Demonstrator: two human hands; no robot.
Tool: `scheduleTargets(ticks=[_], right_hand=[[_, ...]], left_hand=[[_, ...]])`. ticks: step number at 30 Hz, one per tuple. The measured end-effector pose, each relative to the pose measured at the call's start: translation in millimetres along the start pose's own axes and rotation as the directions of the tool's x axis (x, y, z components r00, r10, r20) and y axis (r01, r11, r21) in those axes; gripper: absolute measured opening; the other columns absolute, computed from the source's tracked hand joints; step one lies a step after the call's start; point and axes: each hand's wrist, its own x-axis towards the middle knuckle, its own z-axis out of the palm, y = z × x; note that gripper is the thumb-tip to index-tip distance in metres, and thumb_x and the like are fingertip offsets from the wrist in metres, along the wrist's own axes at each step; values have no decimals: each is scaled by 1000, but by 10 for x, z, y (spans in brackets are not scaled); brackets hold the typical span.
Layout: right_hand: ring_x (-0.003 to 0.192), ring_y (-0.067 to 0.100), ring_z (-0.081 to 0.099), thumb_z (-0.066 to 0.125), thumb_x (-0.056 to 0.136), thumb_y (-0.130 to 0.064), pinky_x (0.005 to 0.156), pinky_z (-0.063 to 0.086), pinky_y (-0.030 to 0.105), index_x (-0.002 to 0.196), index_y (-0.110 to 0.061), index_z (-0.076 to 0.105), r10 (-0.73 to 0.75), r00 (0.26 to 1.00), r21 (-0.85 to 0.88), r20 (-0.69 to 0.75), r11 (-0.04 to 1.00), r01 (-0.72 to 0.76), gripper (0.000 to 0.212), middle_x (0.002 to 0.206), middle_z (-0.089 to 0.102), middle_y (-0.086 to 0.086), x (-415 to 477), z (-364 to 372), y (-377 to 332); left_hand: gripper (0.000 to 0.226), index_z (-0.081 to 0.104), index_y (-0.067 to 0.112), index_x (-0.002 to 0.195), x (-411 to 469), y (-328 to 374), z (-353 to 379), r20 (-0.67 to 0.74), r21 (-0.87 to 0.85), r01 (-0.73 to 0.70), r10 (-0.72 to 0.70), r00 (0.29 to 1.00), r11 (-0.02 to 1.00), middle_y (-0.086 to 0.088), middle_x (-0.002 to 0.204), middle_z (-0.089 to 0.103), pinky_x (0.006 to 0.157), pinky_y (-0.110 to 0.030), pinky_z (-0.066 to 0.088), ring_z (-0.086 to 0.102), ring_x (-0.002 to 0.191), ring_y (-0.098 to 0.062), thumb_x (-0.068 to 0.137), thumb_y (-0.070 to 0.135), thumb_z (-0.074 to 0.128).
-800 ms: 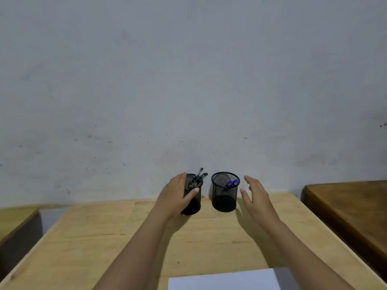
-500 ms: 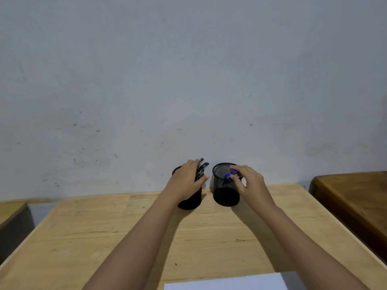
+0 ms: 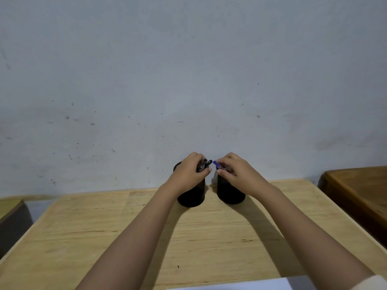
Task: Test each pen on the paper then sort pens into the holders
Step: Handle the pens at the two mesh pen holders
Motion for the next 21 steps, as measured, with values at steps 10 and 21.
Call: scheduleTargets(ticks=[10,21], right_hand=[[81,14,55,44,94,-30,71,46,35,100,-20,58,-1,1000,-59,-15,998,0,18,91,63,-3,-31,-19,25],[74,16,53,45,94,-30,60,38,31,99,-18,56,-1,994,-91,-113,996,-9,17,77,58,-6,-71,-52,-52]], left_hand=[[20,56,13,100,-43,-43,-49,26,-34,-7,8,1000,999,-4,97,62,81,-36,48,57,90,-20,92,31,53],[16,56,13,100,-141,81,-153,-68,-235,6,-23,997,972,-4,95,63,77,-24,46,59,87,-15,95,27,50]])
